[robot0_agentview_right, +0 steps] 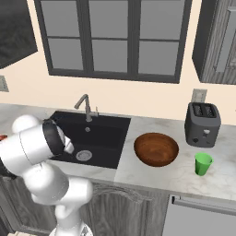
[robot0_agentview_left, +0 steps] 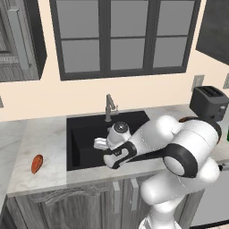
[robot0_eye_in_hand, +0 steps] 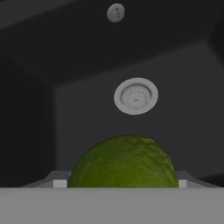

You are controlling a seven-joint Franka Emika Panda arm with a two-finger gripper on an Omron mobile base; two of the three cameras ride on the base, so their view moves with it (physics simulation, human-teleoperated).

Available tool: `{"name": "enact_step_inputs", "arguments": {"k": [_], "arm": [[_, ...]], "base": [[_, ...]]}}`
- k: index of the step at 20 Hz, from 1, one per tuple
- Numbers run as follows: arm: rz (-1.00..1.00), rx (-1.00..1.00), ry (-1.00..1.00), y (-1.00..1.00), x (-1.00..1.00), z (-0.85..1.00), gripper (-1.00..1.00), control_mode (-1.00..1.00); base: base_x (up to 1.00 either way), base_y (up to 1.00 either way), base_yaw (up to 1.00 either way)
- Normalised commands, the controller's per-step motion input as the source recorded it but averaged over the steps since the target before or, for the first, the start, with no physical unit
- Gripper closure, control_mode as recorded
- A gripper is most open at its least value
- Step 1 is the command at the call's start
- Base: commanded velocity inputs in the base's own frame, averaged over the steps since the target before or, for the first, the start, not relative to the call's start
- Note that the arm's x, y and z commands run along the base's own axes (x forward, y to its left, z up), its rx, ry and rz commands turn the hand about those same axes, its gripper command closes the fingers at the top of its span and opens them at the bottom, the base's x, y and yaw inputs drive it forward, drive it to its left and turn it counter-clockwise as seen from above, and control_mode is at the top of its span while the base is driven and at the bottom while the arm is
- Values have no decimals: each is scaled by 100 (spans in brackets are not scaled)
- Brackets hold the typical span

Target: Remove the lime and sweet potato from the sink. Then move the bowl and cup from the counter to the sink for washing.

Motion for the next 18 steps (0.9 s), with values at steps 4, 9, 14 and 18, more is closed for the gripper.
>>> {"name": "enact_step_inputs", "arguments": {"k": [4, 9, 14, 18], "arm": [[0, 0, 0, 0, -4, 52, 100, -100], [0, 0, 2, 0, -5, 49, 100, -100], [2, 0, 1, 9, -14, 40, 100, -100], [6, 0, 0, 11, -7, 39, 100, -100]], "base": [[0, 0, 0], [0, 0, 0], [0, 0, 0], [0, 0, 0]]}}
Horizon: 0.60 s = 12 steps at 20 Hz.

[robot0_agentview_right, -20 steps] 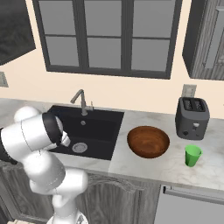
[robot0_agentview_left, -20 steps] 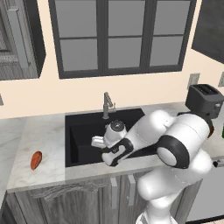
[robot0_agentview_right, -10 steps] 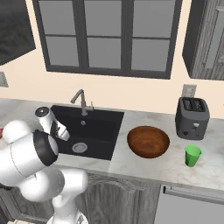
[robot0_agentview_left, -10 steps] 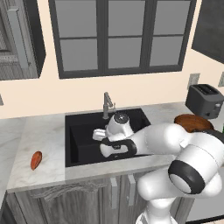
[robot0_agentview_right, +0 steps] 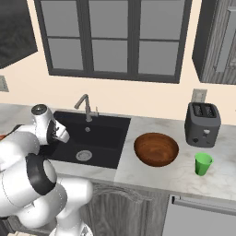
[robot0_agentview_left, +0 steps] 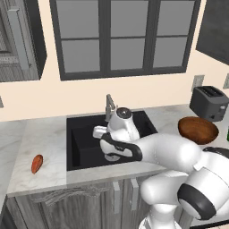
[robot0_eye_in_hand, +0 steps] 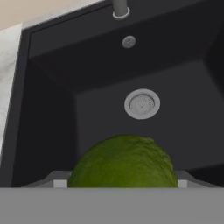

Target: Remove the lime and sweet potato from the sink. Then move the bowl and cup from the counter to the sink for washing.

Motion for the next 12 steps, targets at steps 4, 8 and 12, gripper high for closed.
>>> {"name": "enact_step_inputs", "arguments": {"k": [4, 8, 12], "arm": [[5, 0, 0, 12, -8, 36, 100, -100], [7, 0, 0, 19, -10, 29, 100, -100], [9, 2, 0, 31, -2, 17, 100, -100]], "base": [[0, 0, 0], [0, 0, 0], [0, 0, 0]]}}
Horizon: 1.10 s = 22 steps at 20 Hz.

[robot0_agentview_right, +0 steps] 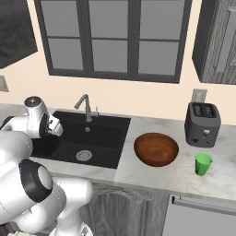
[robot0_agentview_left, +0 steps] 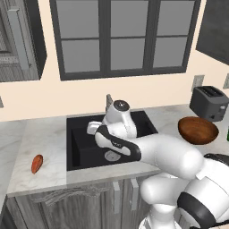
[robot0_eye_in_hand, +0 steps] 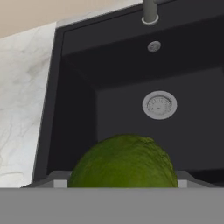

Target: Remove the lime and sweet potato from the sink. Then move the bowl and cup from the counter to the sink for washing.

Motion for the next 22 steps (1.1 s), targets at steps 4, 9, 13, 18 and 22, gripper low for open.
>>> {"name": "enact_step_inputs", "arguments": {"k": [4, 9, 13, 18, 22], "arm": [[7, 0, 0, 34, 0, 14, 100, -100], [5, 0, 0, 33, 0, 15, 100, -100], [3, 0, 0, 38, 1, 9, 100, -100], [1, 0, -4, 38, 3, 7, 100, -100], [0, 0, -2, 40, 6, 3, 100, -100]], "base": [[0, 0, 0], [0, 0, 0], [0, 0, 0], [0, 0, 0], [0, 0, 0]]}}
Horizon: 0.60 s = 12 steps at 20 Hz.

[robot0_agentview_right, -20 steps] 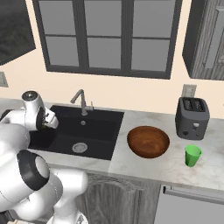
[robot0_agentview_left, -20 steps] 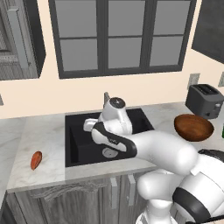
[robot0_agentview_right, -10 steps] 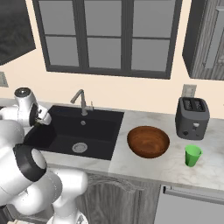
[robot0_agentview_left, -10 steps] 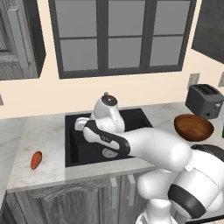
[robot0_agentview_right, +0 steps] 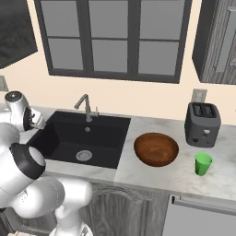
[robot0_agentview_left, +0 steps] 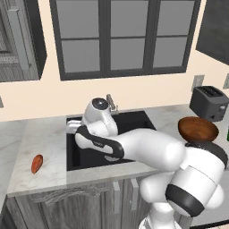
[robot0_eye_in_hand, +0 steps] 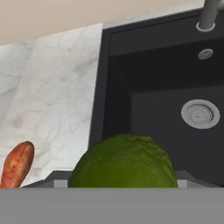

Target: Remove the lime and sweet potato from the sink. Then move the bowl and cup from the counter to the sink for washing.

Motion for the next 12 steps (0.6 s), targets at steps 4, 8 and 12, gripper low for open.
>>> {"name": "enact_step_inputs", "arguments": {"k": [4, 8, 12], "arm": [[0, 2, 0, 38, 10, 0, 100, -100], [0, 5, 0, 36, 11, 0, 100, -100], [0, 6, 0, 32, 14, -1, 100, -100]], "base": [[0, 0, 0], [0, 0, 0], [0, 0, 0]]}}
